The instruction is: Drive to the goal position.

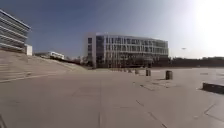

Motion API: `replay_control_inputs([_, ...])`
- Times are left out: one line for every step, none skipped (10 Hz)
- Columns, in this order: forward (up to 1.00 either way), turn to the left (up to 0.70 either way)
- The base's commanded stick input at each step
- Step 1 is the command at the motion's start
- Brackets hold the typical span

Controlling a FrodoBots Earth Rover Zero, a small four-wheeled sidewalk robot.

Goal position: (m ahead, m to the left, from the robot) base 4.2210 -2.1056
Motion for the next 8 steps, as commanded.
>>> replay_control_inputs([0.70, -0.35])
replay_control_inputs([0.70, -0.29])
replay_control_inputs([0.70, -0.04])
replay_control_inputs([0.70, 0.00])
replay_control_inputs([0.70, 0.00])
replay_control_inputs([0.70, 0.00])
replay_control_inputs([0.70, 0.00])
replay_control_inputs([0.70, 0.00])
